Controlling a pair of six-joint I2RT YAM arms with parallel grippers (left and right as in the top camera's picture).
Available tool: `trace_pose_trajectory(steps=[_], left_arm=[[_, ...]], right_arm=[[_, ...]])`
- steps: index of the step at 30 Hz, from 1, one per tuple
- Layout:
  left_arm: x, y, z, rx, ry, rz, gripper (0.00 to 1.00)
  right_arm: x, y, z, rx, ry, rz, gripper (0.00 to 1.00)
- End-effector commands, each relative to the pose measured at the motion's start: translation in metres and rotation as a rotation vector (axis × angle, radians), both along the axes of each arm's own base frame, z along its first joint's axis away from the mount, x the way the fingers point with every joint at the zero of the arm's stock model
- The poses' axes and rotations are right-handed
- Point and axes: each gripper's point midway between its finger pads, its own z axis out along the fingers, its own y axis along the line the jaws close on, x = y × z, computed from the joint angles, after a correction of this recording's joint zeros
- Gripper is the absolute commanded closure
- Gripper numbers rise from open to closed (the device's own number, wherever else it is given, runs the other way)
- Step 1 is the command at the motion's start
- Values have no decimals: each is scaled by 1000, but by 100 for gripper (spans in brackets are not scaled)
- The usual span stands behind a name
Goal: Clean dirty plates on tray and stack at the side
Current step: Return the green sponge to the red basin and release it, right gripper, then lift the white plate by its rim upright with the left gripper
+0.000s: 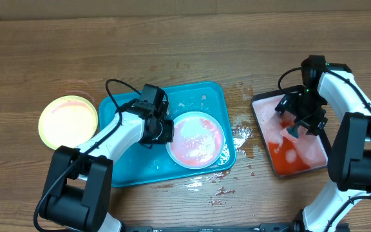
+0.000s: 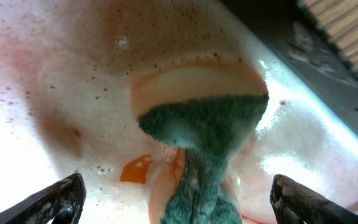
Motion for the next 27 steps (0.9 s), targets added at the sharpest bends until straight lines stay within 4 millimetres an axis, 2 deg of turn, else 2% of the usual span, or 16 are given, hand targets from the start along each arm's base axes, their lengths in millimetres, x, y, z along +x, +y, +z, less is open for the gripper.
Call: trace_pose_trajectory(steps=[1,4,7,9,13,15,17,20,24,27], left_arm=[[7,15,-2,71,-22,46,96],[14,12,10,60,-64,34,96],[25,10,35,49,-135,35,96],[32,13,57,63,-186,46,96],[34,23,93,103,-235,56,96],[31,24,102,110,-227,57,96],[27,25,107,115,-210,54,96],[22,27,108,124,-184,53,96],[17,29,107,130,-164,55,95],[17,29,106,133,-161,60,95]], right_arm=[[17,-2,19,-6,-62,-2,4],[20,-3,25,-7,-69,-2,4],[22,-3,25,-7,-77,-2,4],[24,-3,25,-8,-83,5,0],[40,-4,29,-8,-157,132,0],[50,-2,37,-15,-212,223,0],[62,3,52,-29,-287,315,0],[78,16,87,-59,-430,399,0],[94,36,153,-122,-658,498,0],[93,46,204,-177,-812,520,0]])
